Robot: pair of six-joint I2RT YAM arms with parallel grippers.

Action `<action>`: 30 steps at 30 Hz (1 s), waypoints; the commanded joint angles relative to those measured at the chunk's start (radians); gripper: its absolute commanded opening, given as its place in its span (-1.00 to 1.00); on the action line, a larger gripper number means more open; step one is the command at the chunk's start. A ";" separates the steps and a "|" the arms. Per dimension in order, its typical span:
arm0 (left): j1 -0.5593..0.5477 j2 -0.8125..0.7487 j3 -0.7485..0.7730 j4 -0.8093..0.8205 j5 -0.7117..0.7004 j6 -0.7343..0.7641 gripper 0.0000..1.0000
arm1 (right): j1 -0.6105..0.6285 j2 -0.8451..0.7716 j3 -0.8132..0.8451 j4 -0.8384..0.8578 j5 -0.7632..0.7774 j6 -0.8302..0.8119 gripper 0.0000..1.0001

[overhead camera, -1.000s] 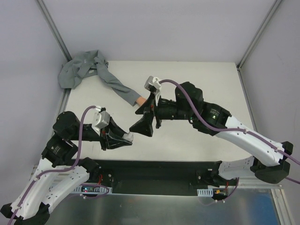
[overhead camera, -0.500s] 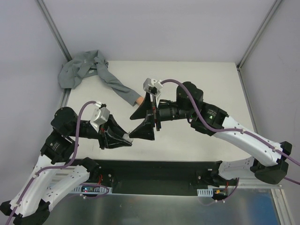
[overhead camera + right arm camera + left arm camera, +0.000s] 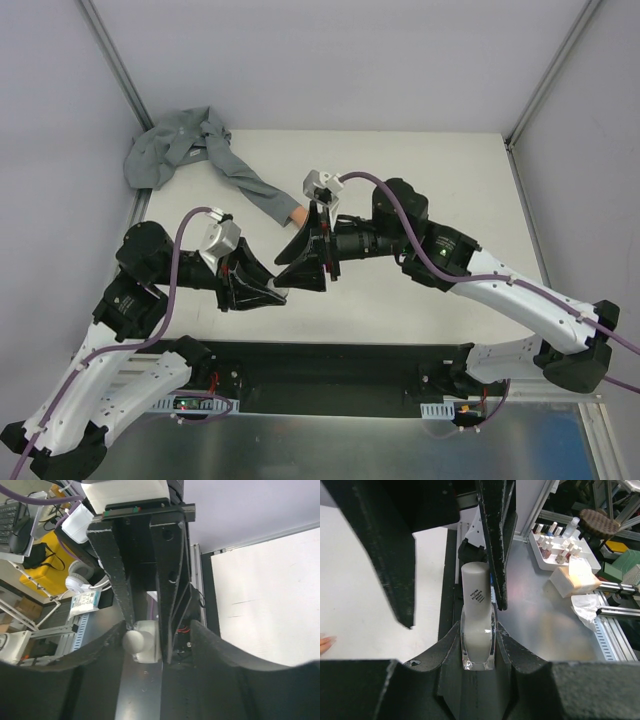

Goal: Paint the nails

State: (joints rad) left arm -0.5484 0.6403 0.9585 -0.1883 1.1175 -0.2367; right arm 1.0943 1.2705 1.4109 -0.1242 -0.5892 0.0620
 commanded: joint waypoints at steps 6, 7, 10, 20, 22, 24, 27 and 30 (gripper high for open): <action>0.004 -0.010 0.023 0.066 -0.114 0.022 -1.00 | 0.009 0.012 -0.007 0.070 0.067 0.038 -0.99; 0.004 -0.016 0.019 0.063 -0.201 0.037 -1.00 | 0.015 0.013 -0.012 0.063 0.104 0.048 -0.99; 0.004 -0.039 -0.010 0.055 -0.352 0.135 -1.00 | 0.073 0.024 -0.012 -0.041 0.470 0.113 -0.99; 0.002 0.024 -0.092 0.053 -0.683 0.347 -1.00 | 0.311 0.196 0.220 -0.358 1.329 0.242 -0.99; 0.002 0.004 -0.104 0.052 -0.659 0.340 -1.00 | 0.311 0.201 0.233 -0.362 1.329 0.234 -0.99; 0.002 -0.007 -0.122 0.052 -0.634 0.323 -1.00 | 0.311 0.202 0.238 -0.354 1.313 0.226 -0.99; 0.002 -0.036 -0.144 0.052 -0.601 0.303 -1.00 | 0.303 0.207 0.247 -0.339 1.261 0.201 -0.99; 0.002 -0.051 -0.149 0.041 -0.510 0.280 -1.00 | 0.273 0.170 0.243 -0.315 1.119 0.136 -0.61</action>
State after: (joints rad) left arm -0.5510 0.6144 0.8169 -0.2047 0.5751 0.0628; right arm 1.3895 1.4872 1.6150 -0.4129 0.6376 0.2752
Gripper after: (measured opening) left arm 0.242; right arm 0.178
